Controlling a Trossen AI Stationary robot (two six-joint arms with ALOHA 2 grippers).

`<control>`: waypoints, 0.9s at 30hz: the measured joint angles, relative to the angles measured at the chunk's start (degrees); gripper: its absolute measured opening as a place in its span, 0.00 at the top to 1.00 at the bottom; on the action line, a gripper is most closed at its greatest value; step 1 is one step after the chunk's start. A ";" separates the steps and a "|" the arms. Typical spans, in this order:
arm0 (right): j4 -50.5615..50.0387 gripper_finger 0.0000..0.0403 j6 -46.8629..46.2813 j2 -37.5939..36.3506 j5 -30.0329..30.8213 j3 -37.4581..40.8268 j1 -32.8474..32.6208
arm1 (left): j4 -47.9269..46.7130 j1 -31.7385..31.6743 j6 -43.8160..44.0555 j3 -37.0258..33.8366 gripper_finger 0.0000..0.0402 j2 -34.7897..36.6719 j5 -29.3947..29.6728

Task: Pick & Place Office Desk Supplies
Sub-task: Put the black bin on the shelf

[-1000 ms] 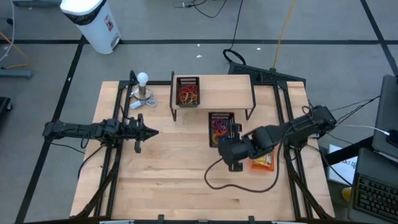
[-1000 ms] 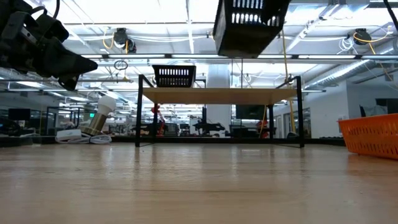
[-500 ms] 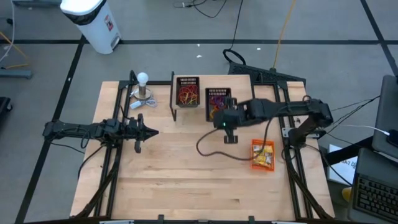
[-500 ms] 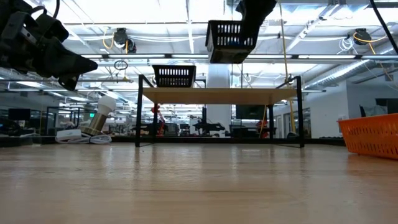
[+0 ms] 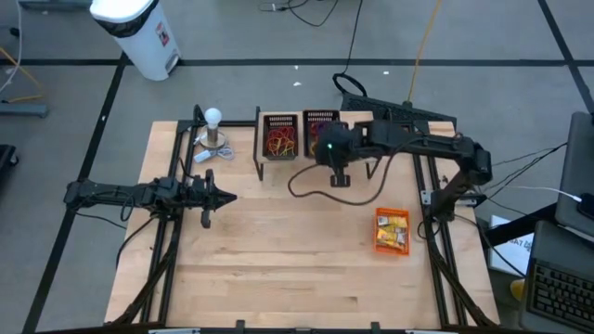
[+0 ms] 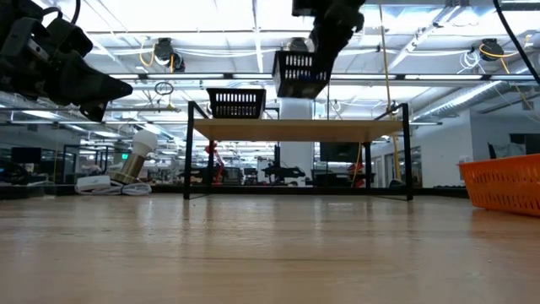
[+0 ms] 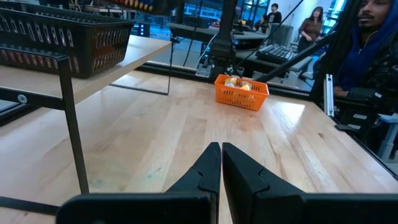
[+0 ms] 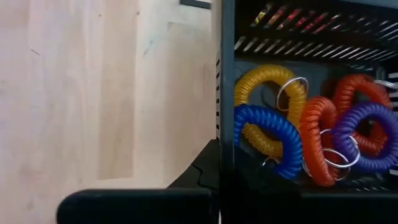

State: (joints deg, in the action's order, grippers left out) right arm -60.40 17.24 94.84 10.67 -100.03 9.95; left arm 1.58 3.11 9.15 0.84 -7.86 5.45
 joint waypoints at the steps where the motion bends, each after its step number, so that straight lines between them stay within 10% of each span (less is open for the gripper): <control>1: -0.07 1.00 0.38 0.34 -0.31 0.00 0.75 | -0.02 -0.01 0.00 0.00 0.95 0.00 -0.02; 27: 3.90 1.00 1.58 6.08 -4.85 0.06 5.89 | -0.14 -0.01 -0.44 0.00 0.95 0.00 -0.92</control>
State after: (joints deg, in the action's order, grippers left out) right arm -56.51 18.81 100.92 5.82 -99.97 15.84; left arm 1.44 3.10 8.71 0.84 -7.86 4.52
